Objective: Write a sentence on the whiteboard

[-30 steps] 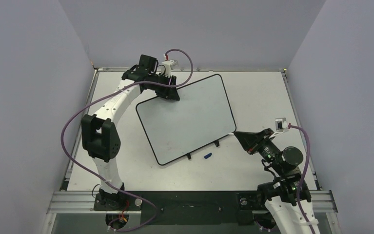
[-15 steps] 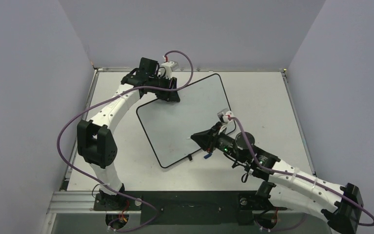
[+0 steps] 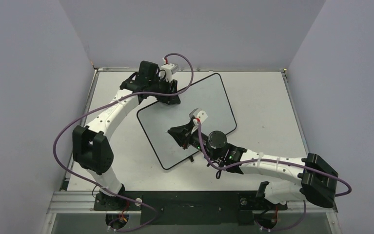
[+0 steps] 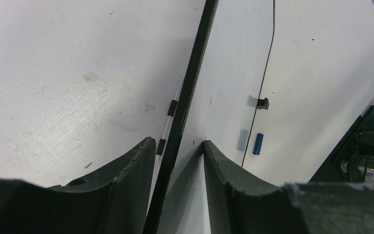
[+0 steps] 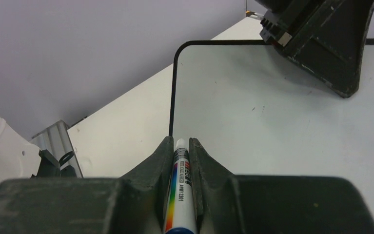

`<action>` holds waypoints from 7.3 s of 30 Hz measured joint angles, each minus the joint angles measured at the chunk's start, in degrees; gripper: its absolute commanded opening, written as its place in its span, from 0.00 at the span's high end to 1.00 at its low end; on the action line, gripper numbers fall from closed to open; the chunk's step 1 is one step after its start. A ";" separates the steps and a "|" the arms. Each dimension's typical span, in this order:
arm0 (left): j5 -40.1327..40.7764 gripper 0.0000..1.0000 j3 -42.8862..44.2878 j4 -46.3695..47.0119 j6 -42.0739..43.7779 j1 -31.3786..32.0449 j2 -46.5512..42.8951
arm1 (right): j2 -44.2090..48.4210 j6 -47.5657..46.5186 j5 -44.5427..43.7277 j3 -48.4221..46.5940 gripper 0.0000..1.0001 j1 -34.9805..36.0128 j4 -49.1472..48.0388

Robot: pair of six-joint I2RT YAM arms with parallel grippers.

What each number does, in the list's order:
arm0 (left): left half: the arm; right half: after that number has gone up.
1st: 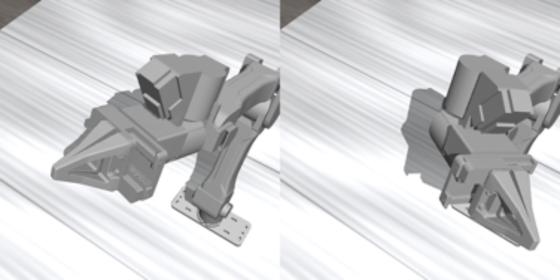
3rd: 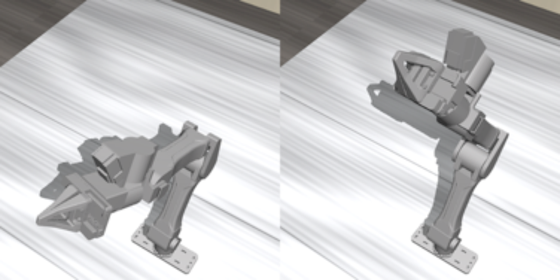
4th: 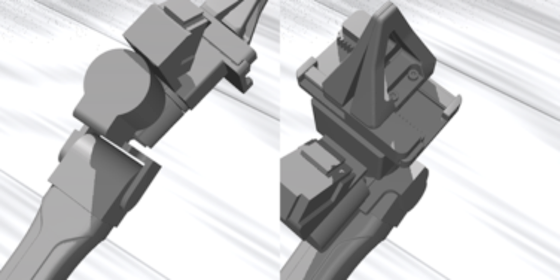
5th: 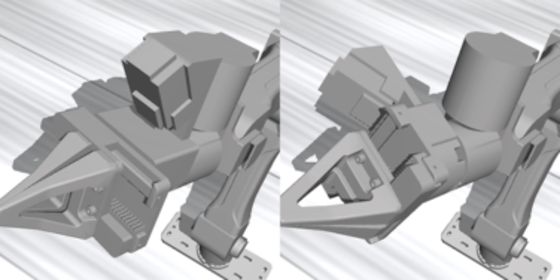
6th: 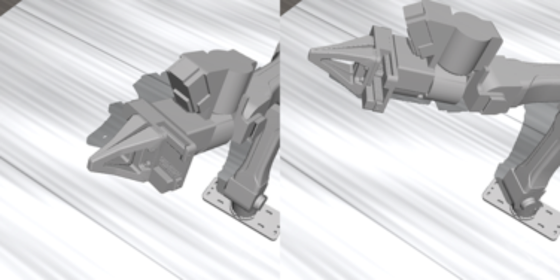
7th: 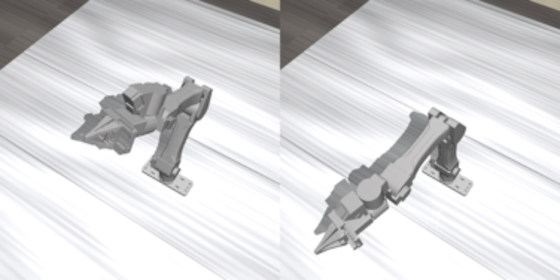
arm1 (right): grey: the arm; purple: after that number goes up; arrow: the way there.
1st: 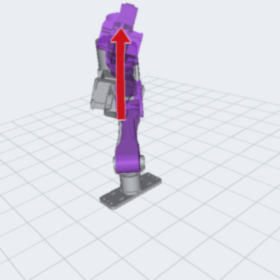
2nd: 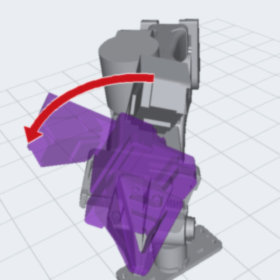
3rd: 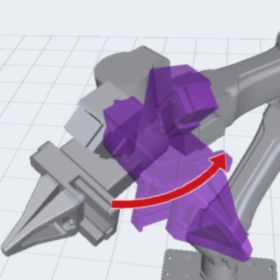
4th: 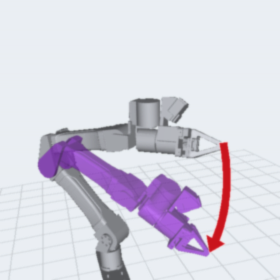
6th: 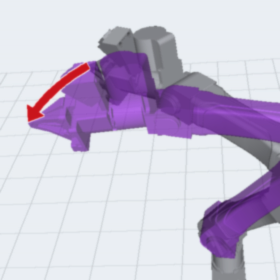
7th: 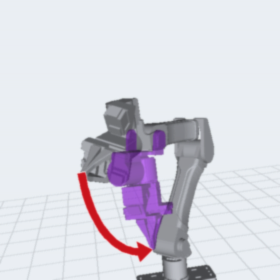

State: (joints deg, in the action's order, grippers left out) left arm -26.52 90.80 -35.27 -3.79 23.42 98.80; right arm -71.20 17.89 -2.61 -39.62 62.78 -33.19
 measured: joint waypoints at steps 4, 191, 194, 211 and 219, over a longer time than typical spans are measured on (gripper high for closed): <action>-0.55 1.00 -1.36 1.62 0.61 0.26 -1.33 | -2.19 -2.54 -0.15 -1.81 1.00 0.33 -3.69; 8.57 1.00 -18.58 15.85 -6.80 2.01 -17.16 | -24.68 -13.51 -23.58 -13.00 1.00 8.94 -17.84; 8.70 1.00 -18.78 15.96 -6.99 1.99 -17.16 | -24.68 -13.25 -23.85 -12.98 1.00 9.22 -17.79; 9.68 1.00 -18.99 16.00 -7.80 2.03 -17.16 | -24.68 -12.70 -24.15 -12.59 1.00 12.00 -15.52; 9.75 1.00 -18.99 16.02 -7.82 2.03 -17.16 | -24.70 -12.66 -24.11 -12.59 1.00 12.00 -15.47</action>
State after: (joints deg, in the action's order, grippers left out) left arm -16.78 71.81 -19.25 -11.62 25.45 81.65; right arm -95.90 5.23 -26.72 -52.21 74.78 -48.66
